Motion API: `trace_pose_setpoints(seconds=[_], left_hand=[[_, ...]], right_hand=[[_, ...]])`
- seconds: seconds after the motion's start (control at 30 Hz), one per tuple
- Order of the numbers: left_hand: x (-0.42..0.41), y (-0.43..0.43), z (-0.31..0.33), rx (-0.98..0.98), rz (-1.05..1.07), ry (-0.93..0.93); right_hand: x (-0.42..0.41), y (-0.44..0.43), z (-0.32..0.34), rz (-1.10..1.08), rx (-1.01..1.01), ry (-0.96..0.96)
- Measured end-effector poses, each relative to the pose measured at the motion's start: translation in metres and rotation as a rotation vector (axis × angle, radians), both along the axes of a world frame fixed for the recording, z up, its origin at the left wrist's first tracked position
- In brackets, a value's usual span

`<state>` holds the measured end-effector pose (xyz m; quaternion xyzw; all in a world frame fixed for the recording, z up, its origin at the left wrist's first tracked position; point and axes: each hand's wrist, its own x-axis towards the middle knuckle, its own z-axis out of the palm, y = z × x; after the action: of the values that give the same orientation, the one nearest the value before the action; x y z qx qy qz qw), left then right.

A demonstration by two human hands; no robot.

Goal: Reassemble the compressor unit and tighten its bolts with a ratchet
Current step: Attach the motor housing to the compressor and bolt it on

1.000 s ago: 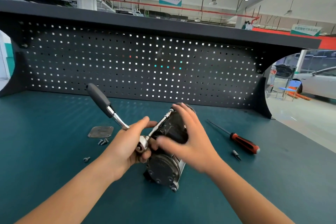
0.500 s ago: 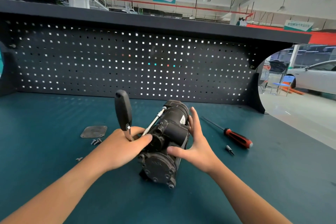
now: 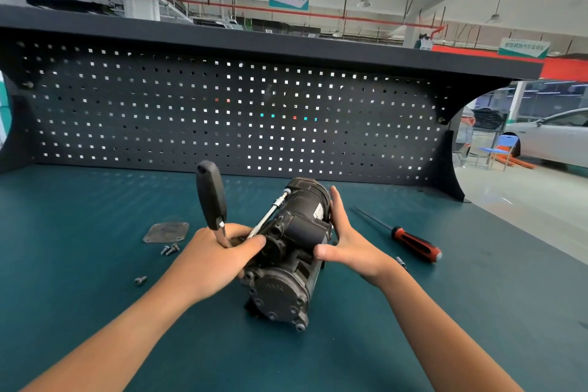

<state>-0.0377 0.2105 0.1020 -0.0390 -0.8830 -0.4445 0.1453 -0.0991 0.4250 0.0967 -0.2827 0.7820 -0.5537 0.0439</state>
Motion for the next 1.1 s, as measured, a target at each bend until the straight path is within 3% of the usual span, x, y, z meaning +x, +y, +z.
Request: trace_pose_setpoints(seconds=[0.3, 0.47, 0.63, 0.7, 0.77, 0.87, 1.1], left_hand=[[-0.016, -0.024, 0.004, 0.229, -0.019, -0.088], [-0.016, -0.026, 0.011, 0.238, -0.091, -0.157], [-0.013, -0.020, 0.024, 0.422, -0.120, -0.276], [-0.010, -0.016, 0.022, 0.443, -0.128, -0.271], [-0.007, -0.013, 0.020, 0.482, -0.116, -0.247], [-0.006, -0.012, 0.021, 0.467, -0.104, -0.226], [-0.006, -0.009, 0.021, 0.161, -0.099, -0.057]], right_hand=[[0.000, -0.027, -0.017, -0.203, -0.186, 0.110], [0.000, -0.023, -0.015, -0.238, -0.077, 0.117], [0.004, -0.016, 0.002, -0.136, 0.157, 0.084], [0.005, -0.016, 0.010, -0.138, 0.165, 0.050], [0.004, -0.021, 0.016, -0.269, 0.074, 0.141], [-0.008, -0.038, 0.036, -0.440, -0.009, 0.437], [-0.035, -0.082, 0.059, -0.170, 0.644, 0.418]])
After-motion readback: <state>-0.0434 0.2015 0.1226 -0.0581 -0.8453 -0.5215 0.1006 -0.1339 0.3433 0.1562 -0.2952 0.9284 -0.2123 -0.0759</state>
